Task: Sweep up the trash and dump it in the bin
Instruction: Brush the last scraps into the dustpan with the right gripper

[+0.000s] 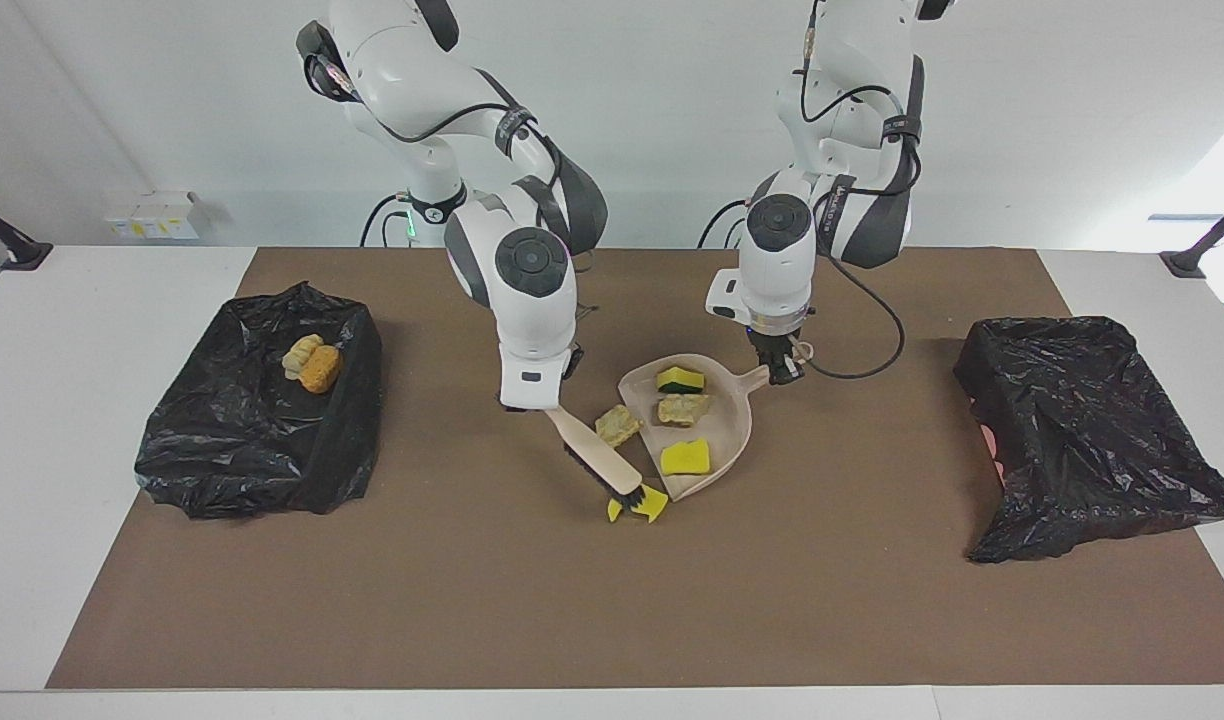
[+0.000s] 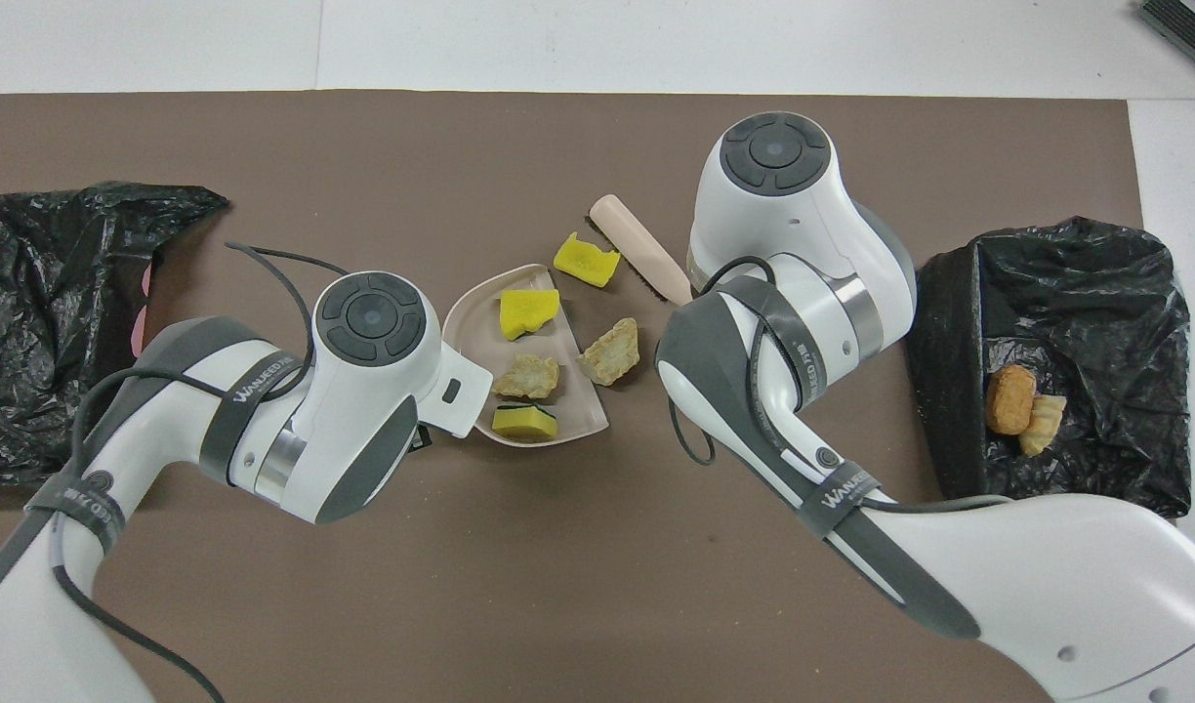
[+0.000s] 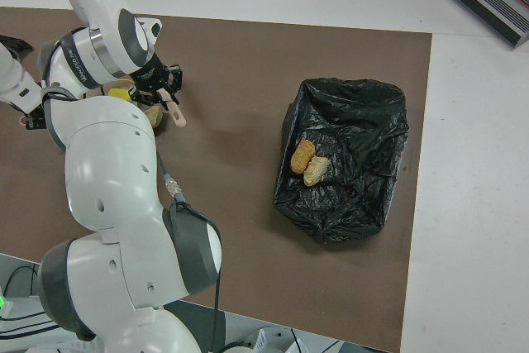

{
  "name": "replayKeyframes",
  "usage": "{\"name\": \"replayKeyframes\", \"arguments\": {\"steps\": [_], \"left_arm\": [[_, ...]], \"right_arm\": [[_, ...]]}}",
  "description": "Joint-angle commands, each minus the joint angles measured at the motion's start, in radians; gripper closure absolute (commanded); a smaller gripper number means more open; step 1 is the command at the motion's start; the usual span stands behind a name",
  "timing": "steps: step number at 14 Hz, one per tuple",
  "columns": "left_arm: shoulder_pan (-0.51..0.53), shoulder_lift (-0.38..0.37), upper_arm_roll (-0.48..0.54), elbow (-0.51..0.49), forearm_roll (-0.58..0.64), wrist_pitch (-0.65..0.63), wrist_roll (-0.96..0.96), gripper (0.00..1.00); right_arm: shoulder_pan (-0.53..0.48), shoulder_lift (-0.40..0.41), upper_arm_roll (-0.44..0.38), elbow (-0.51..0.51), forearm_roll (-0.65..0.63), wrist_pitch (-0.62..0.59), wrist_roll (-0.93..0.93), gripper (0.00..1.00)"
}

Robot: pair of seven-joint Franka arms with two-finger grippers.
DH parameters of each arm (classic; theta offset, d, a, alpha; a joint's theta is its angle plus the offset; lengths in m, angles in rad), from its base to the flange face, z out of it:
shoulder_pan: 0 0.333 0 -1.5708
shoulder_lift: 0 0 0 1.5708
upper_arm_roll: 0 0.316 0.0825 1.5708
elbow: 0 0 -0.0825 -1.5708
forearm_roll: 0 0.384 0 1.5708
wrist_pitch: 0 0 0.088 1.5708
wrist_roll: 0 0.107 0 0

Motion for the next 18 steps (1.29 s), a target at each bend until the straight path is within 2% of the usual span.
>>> {"name": "replayKeyframes", "arguments": {"steps": [1,3,5,6,8,10,15,17,18], "left_arm": [[0.056,-0.025,-0.006,-0.042,0.015,0.053,-0.018,1.0],[0.062,-0.023,-0.004,-0.043,0.013,0.058,-0.022,1.0],[0.064,-0.022,-0.004,-0.049,0.013,0.064,-0.025,1.0],[0.062,-0.023,-0.004,-0.055,0.013,0.067,-0.027,1.0],[0.06,-0.029,-0.006,-0.077,0.013,0.084,-0.025,1.0],[0.054,-0.046,-0.007,-0.112,0.013,0.117,-0.024,1.0],[0.016,-0.052,-0.014,-0.16,0.013,0.208,-0.01,1.0],[0.016,-0.052,-0.015,-0.166,0.012,0.216,-0.007,1.0],[0.016,-0.052,-0.015,-0.166,0.007,0.219,-0.007,1.0]], "right_arm": [[0.005,0.065,0.007,0.006,-0.126,0.106,-0.027,1.0],[0.005,0.072,0.006,-0.013,-0.131,0.104,-0.02,1.0],[0.0,0.047,0.01,-0.066,-0.097,0.02,-0.008,1.0],[0.009,0.027,0.01,-0.083,-0.056,-0.019,0.01,1.0],[0.012,-0.011,0.012,-0.166,0.039,0.019,0.082,1.0],[0.014,-0.029,0.012,-0.197,0.142,0.033,0.111,1.0],[0.041,-0.026,0.047,-0.181,0.32,0.036,0.234,1.0],[0.057,-0.032,0.047,-0.152,0.334,0.019,0.277,1.0],[0.049,-0.066,0.047,-0.154,0.334,0.012,0.305,1.0]]}}
